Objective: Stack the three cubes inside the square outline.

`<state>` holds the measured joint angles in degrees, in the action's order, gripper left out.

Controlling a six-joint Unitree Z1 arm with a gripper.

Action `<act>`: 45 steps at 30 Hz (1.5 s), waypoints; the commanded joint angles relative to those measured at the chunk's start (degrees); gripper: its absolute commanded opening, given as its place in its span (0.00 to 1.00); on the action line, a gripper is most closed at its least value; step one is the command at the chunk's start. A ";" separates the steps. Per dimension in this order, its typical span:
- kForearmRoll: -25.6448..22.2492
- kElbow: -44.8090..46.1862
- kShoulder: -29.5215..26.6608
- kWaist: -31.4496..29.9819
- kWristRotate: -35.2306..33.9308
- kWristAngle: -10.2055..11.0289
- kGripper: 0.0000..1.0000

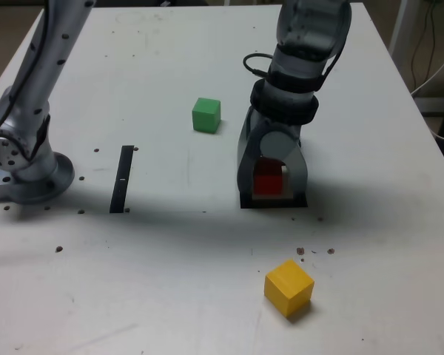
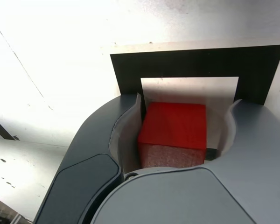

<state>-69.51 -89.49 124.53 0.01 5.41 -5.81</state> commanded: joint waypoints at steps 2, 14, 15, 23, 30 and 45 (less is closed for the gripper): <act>0.07 0.24 -1.21 0.08 0.03 0.14 0.99; -1.62 1.31 -7.02 -1.17 -1.89 2.71 0.99; -1.92 1.28 -7.63 -1.53 -2.23 2.93 0.99; -4.30 0.04 -9.38 -4.81 -4.62 3.75 0.99; -7.07 -3.02 -9.27 -11.14 -8.81 3.84 0.99; -10.59 -12.29 -3.49 -23.24 -16.10 1.25 0.99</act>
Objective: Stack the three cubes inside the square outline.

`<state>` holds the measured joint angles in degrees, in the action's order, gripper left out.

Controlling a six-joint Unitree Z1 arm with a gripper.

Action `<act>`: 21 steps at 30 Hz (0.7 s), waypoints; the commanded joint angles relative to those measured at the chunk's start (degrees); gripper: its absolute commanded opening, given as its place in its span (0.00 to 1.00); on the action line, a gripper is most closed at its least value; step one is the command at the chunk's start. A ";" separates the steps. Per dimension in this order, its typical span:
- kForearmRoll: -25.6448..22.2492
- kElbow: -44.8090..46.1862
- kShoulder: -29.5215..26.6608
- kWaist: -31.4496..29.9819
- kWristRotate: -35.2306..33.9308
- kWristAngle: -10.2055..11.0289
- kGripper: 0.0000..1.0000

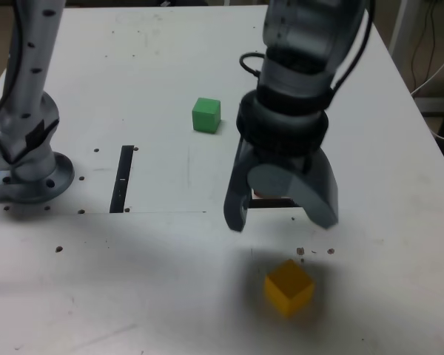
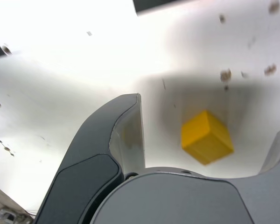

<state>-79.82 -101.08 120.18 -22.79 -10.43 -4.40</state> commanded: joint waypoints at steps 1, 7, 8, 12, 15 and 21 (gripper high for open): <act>-0.53 -1.43 1.37 -0.96 -0.49 -0.32 0.99; -1.30 -4.70 3.80 -3.74 -1.77 -1.05 0.99; -1.30 -5.02 4.07 -4.07 -1.91 -1.16 0.99; -1.30 -6.00 5.00 -4.99 -2.24 -1.54 0.99; -1.41 -6.32 5.45 -5.23 -2.29 -1.66 0.99; -1.77 -6.56 5.83 -5.46 -1.83 -1.30 0.99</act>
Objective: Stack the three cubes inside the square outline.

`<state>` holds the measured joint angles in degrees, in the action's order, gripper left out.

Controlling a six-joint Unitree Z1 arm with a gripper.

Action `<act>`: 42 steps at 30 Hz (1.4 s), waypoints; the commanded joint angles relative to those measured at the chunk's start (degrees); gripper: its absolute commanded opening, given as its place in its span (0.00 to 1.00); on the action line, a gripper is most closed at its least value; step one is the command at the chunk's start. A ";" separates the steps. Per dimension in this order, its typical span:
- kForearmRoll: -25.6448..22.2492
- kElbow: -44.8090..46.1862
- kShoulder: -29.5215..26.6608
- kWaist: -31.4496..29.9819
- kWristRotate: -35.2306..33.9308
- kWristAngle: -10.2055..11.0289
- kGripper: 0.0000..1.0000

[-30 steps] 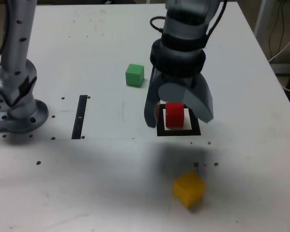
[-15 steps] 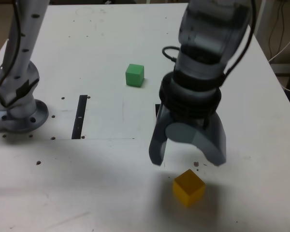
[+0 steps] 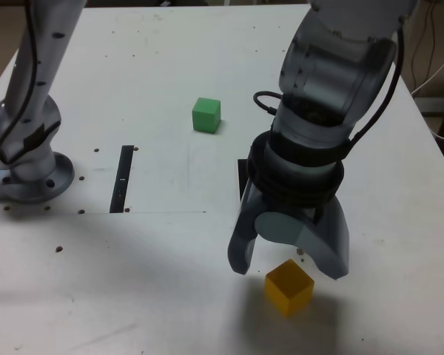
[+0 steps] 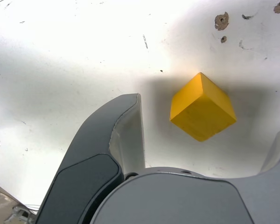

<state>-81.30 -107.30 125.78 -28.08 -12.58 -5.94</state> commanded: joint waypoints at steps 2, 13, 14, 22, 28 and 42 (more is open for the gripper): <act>-0.35 -0.41 0.20 -0.40 1.21 0.83 0.99; -0.39 -0.22 -0.55 -1.89 13.96 5.58 0.99; -0.32 -0.23 -0.62 -1.96 15.71 5.87 0.99; 0.89 -0.33 -1.05 -2.89 26.78 8.89 0.99; 0.82 -0.15 -1.00 -3.56 27.87 10.26 0.99; 1.87 -0.37 2.80 -4.93 28.21 10.67 0.97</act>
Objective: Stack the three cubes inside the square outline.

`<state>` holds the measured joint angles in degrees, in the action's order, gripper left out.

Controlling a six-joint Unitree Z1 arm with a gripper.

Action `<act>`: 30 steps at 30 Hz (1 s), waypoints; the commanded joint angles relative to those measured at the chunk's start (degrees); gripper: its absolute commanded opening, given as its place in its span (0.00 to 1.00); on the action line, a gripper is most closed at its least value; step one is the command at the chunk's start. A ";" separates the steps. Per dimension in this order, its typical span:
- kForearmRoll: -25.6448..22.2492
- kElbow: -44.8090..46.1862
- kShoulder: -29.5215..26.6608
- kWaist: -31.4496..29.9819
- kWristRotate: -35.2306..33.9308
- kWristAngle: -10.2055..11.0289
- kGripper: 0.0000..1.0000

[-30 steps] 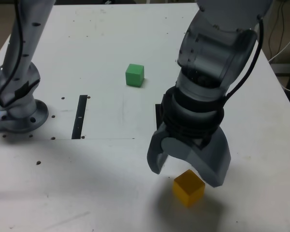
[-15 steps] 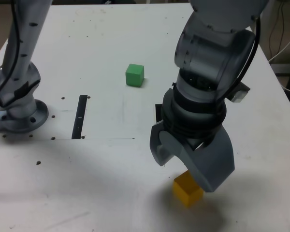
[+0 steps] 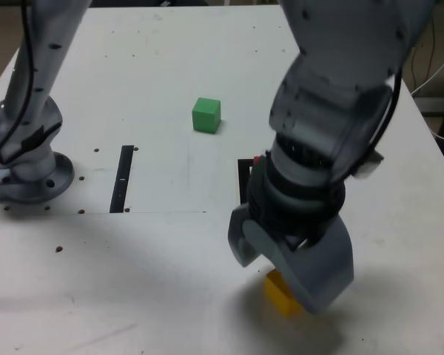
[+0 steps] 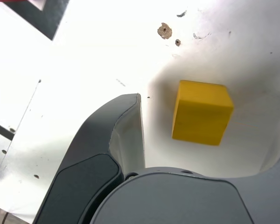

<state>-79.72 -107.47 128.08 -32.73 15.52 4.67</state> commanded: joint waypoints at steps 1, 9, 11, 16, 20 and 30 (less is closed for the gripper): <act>0.52 -0.23 0.81 -0.48 0.10 0.04 0.97; 1.81 0.01 2.84 -1.37 -0.51 -0.15 0.88; 1.86 0.03 3.10 -1.39 -0.97 0.04 0.81; 2.16 -0.11 3.34 -1.66 -2.39 1.30 0.57; 2.70 -0.14 3.38 -1.95 -2.69 2.04 0.43; 2.97 -0.19 3.41 -1.99 -2.69 2.33 0.42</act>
<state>-76.88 -107.49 131.20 -34.63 12.88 6.86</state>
